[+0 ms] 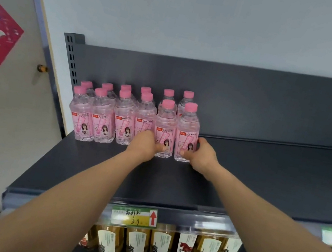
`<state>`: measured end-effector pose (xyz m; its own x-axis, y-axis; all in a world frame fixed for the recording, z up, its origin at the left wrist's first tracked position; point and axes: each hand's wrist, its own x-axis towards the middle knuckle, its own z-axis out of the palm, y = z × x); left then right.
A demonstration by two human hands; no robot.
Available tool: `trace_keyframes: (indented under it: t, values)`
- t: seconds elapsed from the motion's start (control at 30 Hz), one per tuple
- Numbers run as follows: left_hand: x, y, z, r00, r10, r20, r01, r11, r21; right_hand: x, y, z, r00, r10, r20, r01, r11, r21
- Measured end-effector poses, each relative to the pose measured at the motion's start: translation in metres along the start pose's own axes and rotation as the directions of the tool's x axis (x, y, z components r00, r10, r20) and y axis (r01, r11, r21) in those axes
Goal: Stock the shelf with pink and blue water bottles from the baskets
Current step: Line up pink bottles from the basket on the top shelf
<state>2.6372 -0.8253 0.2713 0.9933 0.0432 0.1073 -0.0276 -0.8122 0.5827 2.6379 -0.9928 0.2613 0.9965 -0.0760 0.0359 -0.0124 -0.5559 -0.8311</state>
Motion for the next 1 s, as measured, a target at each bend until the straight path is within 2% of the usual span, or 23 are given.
trace_keyframes:
  t: [0.17, 0.43, 0.53, 0.67, 1.0]
  values:
    - [0.016, -0.002, 0.006, 0.999, -0.019, -0.044, 0.024, 0.994, 0.106, 0.018, -0.001, 0.012, 0.998, 0.003, -0.06, -0.004, 1.0, -0.019]
    - [0.026, -0.003, 0.014, 0.989, -0.053, -0.137, 0.067, 0.993, 0.1, 0.035, 0.0, 0.023, 0.982, 0.049, -0.183, -0.053, 0.999, -0.014]
    - [0.025, -0.005, 0.015, 0.989, -0.067, -0.13, 0.078, 0.994, 0.077, 0.035, 0.004, 0.02, 0.979, 0.084, -0.184, -0.084, 0.996, 0.008]
    - [0.016, -0.008, 0.011, 0.998, -0.012, -0.061, 0.009, 0.999, -0.054, 0.027, 0.01, 0.013, 0.983, 0.107, -0.15, -0.094, 0.992, 0.088]
    - [-0.099, 0.063, 0.003, 0.986, 0.158, -0.056, -0.164, 0.977, -0.134, -0.075, 0.02, -0.04, 0.985, -0.066, -0.157, 0.088, 0.986, 0.141]
